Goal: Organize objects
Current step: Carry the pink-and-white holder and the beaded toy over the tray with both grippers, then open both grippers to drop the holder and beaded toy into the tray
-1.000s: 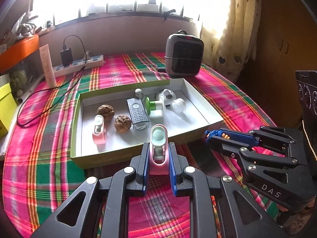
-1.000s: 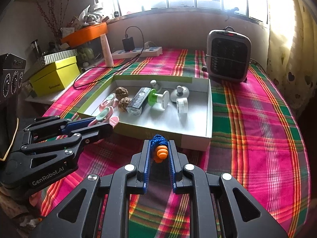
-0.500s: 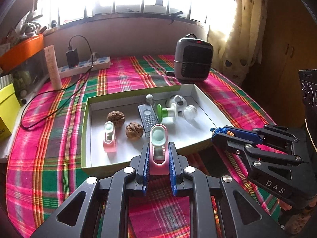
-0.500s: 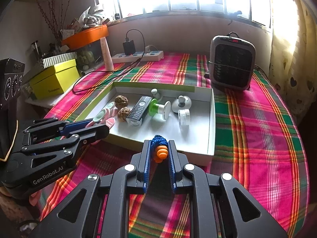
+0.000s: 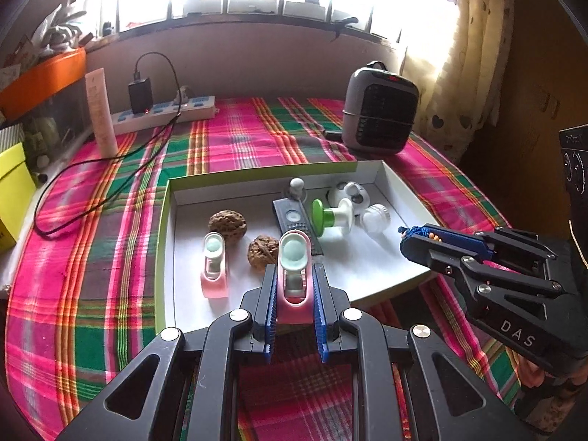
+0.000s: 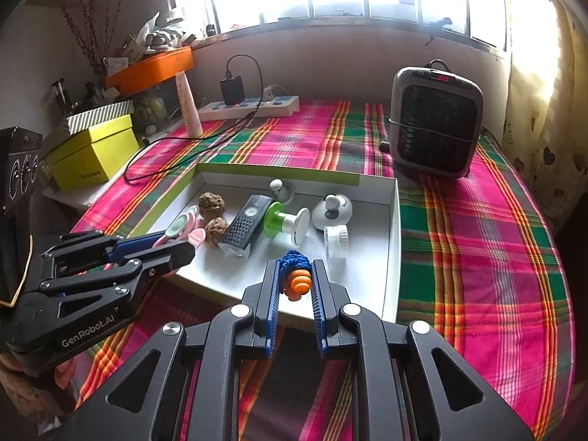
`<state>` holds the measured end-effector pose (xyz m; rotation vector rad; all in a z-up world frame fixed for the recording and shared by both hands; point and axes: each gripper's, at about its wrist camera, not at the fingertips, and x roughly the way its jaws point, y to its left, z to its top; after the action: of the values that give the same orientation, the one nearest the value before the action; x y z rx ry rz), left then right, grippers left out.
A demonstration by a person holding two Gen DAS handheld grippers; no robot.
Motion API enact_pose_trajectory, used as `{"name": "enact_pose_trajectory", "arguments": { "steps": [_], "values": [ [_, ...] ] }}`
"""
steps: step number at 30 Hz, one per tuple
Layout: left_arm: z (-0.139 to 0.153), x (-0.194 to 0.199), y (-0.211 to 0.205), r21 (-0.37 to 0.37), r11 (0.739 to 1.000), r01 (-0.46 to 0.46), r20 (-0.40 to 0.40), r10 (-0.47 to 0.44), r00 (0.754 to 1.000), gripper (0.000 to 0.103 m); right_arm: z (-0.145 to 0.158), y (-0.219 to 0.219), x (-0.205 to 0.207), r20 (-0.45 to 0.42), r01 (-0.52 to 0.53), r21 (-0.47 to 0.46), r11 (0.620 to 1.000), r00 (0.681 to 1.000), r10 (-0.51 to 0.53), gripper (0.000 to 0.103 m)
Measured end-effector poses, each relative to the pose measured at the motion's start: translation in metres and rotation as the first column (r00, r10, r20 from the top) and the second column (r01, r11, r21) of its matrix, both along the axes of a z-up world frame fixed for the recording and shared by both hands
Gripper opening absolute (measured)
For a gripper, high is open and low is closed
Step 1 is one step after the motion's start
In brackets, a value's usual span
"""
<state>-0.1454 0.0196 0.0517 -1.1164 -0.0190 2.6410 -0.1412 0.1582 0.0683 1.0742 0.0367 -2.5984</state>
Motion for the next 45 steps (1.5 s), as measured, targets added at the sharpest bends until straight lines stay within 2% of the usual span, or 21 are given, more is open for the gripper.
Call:
{"name": "enact_pose_trajectory", "arguments": {
  "steps": [26, 45],
  "values": [
    [-0.023, -0.027, -0.009, -0.009, 0.999, -0.038, 0.068, 0.038, 0.997, 0.016, -0.023, -0.008, -0.040, 0.081, -0.012, 0.040, 0.999, 0.997, 0.008, 0.018],
    [-0.023, -0.028, -0.009, -0.012, 0.999, -0.034, 0.065, 0.034, 0.997, 0.016, -0.028, -0.006, -0.043, 0.095, -0.010, 0.044, 0.999, 0.996, 0.006, 0.018]
  ]
}}
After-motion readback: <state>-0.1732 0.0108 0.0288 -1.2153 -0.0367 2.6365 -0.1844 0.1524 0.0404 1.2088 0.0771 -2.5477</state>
